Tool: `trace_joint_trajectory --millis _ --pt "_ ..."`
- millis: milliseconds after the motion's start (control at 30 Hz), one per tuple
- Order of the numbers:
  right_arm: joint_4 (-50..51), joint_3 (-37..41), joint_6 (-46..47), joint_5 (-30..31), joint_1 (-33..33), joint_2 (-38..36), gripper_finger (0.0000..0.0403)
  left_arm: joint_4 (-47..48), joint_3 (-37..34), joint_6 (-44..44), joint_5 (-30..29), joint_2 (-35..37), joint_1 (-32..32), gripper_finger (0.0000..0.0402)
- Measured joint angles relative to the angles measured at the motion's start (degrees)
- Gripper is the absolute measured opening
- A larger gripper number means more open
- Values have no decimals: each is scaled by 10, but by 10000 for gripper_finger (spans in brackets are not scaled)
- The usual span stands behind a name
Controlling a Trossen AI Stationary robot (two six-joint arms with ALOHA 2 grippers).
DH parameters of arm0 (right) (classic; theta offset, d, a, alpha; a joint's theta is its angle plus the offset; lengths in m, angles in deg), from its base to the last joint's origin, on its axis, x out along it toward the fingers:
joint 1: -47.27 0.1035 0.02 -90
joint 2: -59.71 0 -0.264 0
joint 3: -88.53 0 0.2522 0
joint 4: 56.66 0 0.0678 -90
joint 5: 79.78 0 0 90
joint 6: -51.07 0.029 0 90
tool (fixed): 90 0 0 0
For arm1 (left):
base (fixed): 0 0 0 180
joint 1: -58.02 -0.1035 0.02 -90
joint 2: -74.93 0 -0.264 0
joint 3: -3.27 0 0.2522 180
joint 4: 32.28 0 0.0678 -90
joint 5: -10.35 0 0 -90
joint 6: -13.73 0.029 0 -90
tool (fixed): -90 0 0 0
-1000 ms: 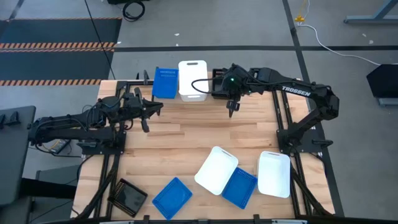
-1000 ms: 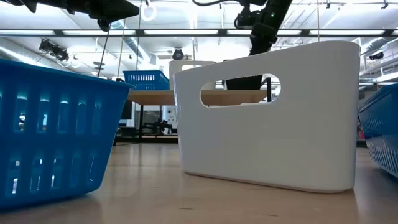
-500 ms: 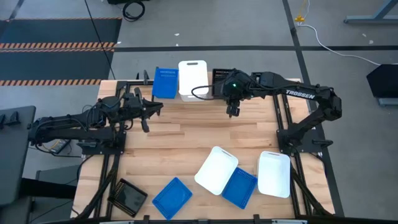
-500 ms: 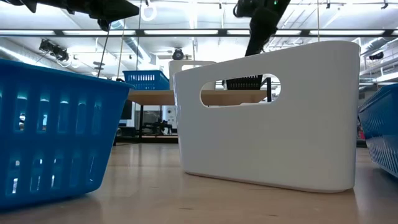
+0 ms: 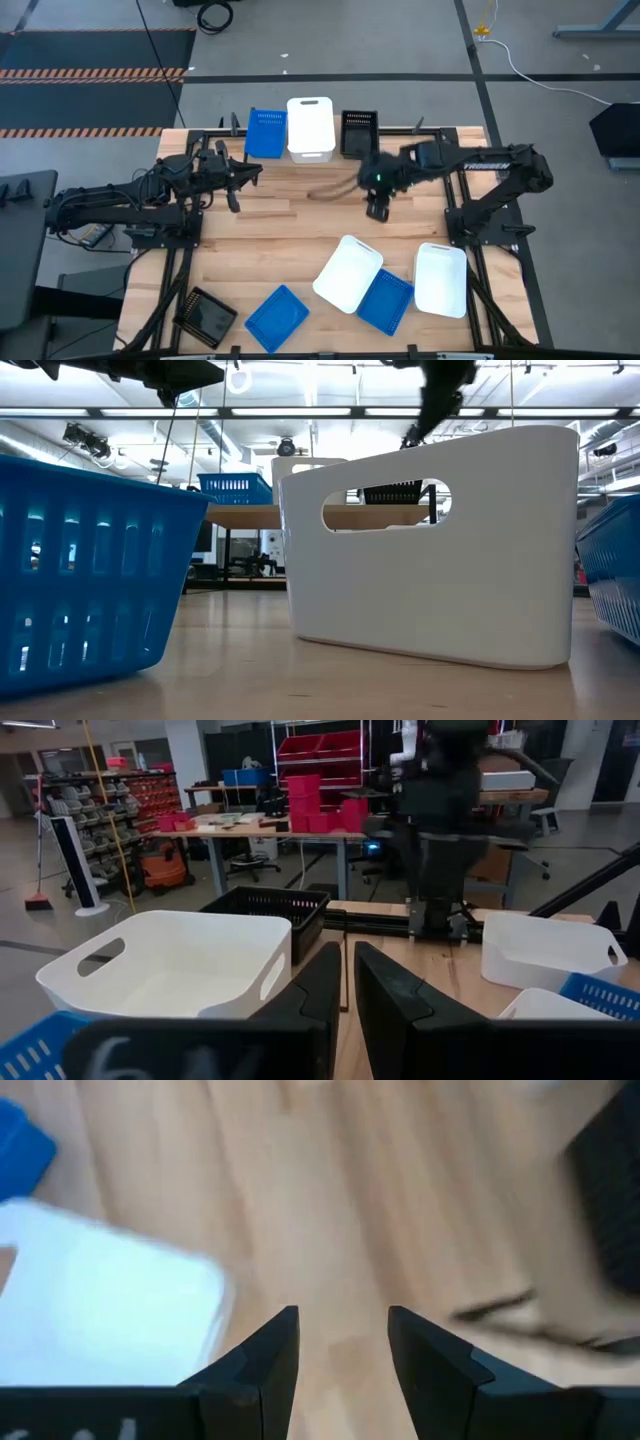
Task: Stack baskets on shelf by color
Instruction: Stack the center white bin into the white bin on the shelf
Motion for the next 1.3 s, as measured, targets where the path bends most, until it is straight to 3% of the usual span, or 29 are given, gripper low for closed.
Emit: trace_joint_trajectory --millis 200,400,633,733,933,1167,1300 --pt "60 25 117 50 82 7 162 0 0 -26 7 0 8 49" --pt "-38 112 137 65 120 6 162 -3 0 -43 14 0 48 64" --pt "-142 226 99 90 109 7 161 18 0 -105 13 -16 132 84" --pt "-165 253 88 103 102 0 161 67 29 -148 -17 -44 178 90" --pt "-214 299 92 138 97 -31 162 271 145 -279 -105 -155 257 91" --pt "-291 358 104 210 99 -69 161 528 307 -503 -72 -317 346 90" --pt "-364 396 75 223 91 -82 162 556 376 -530 -25 -403 405 89"
